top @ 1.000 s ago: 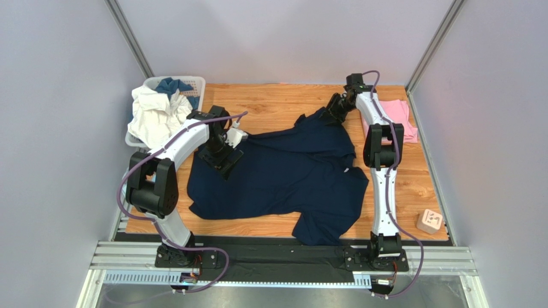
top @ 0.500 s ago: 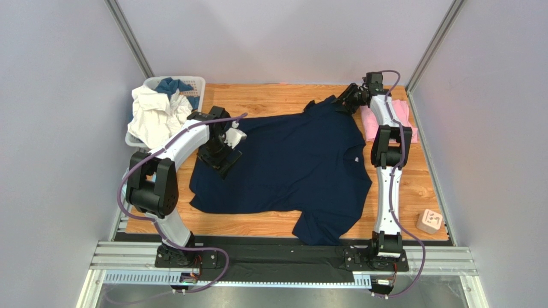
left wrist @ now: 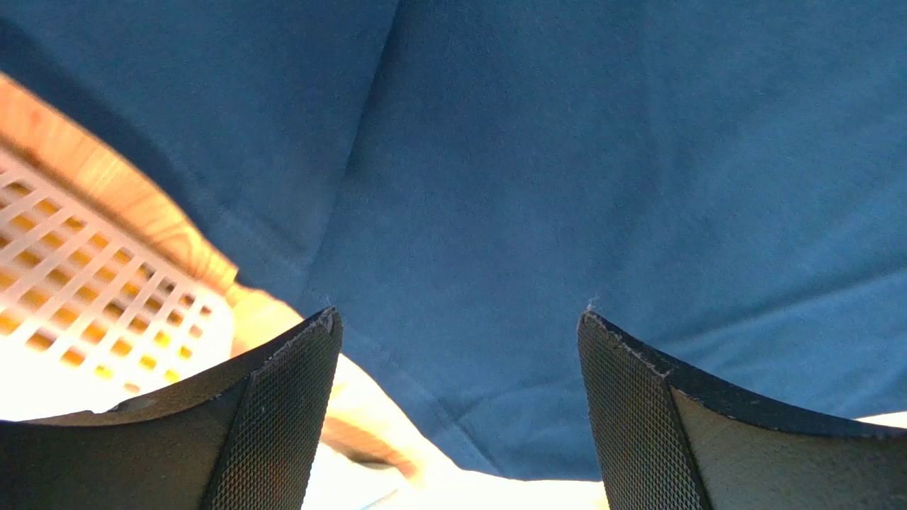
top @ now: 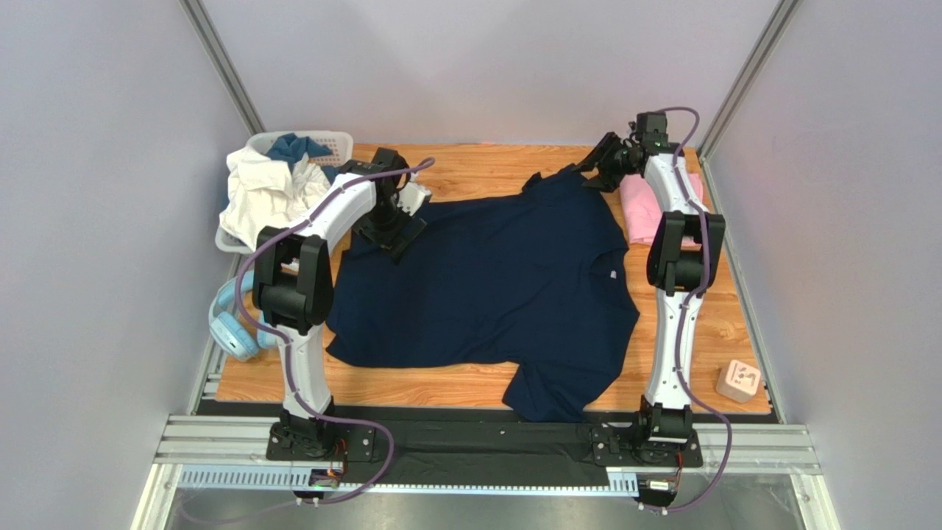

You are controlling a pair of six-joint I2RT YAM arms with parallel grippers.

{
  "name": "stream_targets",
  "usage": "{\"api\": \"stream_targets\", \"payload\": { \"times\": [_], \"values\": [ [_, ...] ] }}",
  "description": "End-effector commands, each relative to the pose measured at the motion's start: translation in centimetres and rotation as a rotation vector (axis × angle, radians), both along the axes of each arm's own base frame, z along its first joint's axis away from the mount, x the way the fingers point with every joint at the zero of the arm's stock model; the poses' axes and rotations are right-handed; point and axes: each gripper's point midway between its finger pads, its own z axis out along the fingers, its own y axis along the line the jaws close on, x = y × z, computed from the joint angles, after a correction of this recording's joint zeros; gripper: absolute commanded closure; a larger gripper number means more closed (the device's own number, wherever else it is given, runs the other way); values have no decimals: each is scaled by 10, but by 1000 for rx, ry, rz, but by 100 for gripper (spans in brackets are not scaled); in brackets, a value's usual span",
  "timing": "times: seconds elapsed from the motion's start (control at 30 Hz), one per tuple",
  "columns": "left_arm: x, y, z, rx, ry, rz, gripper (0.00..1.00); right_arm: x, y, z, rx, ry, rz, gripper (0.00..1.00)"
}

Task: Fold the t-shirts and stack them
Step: Flatten out the tshirt

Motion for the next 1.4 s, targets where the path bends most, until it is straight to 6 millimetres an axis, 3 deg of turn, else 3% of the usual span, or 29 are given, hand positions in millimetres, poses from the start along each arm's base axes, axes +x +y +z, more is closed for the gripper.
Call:
{"api": "stream_targets", "payload": {
  "times": [0.0, 0.03, 0.07, 0.1, 0.13, 0.17, 0.23, 0.27, 0.33, 0.37, 0.4, 0.47, 0.57, 0.6, 0.63, 0.87, 1.17, 1.37],
  "values": [
    [34, 2, 5, 4, -53, 42, 12, -23, 19, 124, -105, -228, 43, 47],
    [51, -1, 17, -9, -90, 47, 12, -35, 24, 108, -106, -174, 50, 48],
    [54, 1, 2, 5, -47, 51, 12, -46, 25, 118, -108, -178, 49, 49],
    [61, 3, 0, 5, -45, 60, 12, -58, 46, 112, -97, -155, 85, 50],
    [78, 0, 12, -13, -87, 65, 12, -66, 54, 103, -81, -131, 95, 50],
    [79, 1, -4, -5, -38, 70, 12, -87, 62, 74, -66, -51, 119, 52],
    [97, 1, -6, -15, -53, 87, 12, -112, 81, 61, -63, -29, 163, 55],
    [98, 2, -7, -13, -45, 91, 12, -138, 86, 27, -67, 60, 184, 56],
    [106, 4, -7, -15, -55, 94, 12, -162, 101, 20, -66, 67, 222, 57],
    [109, 5, -9, -17, -64, 96, 12, -188, 103, -7, -67, 143, 235, 58],
    [109, 6, -13, -15, -57, 98, 12, -198, 110, -1, -68, 123, 255, 58],
    [107, 9, -18, -11, -42, 102, 12, -229, 110, -20, -87, 174, 273, 60],
    [103, 12, -22, -26, -25, 110, 12, -249, 104, -14, -107, 167, 263, 60],
    [99, 14, -27, -26, -11, 111, 12, -261, 101, -21, -113, 192, 260, 60],
    [101, 14, -25, -31, -26, 112, 12, -263, 99, -12, -114, 168, 252, 60],
    [107, 17, -35, -42, -12, 133, 11, -288, 94, -7, -126, 194, 228, 62],
    [114, 25, -52, -39, -2, 152, 11, -337, 100, -12, -144, 235, 267, 62],
    [122, 31, -57, -29, -16, 164, 10, -358, 90, -14, -222, 261, 252, 62]
  ]
}}
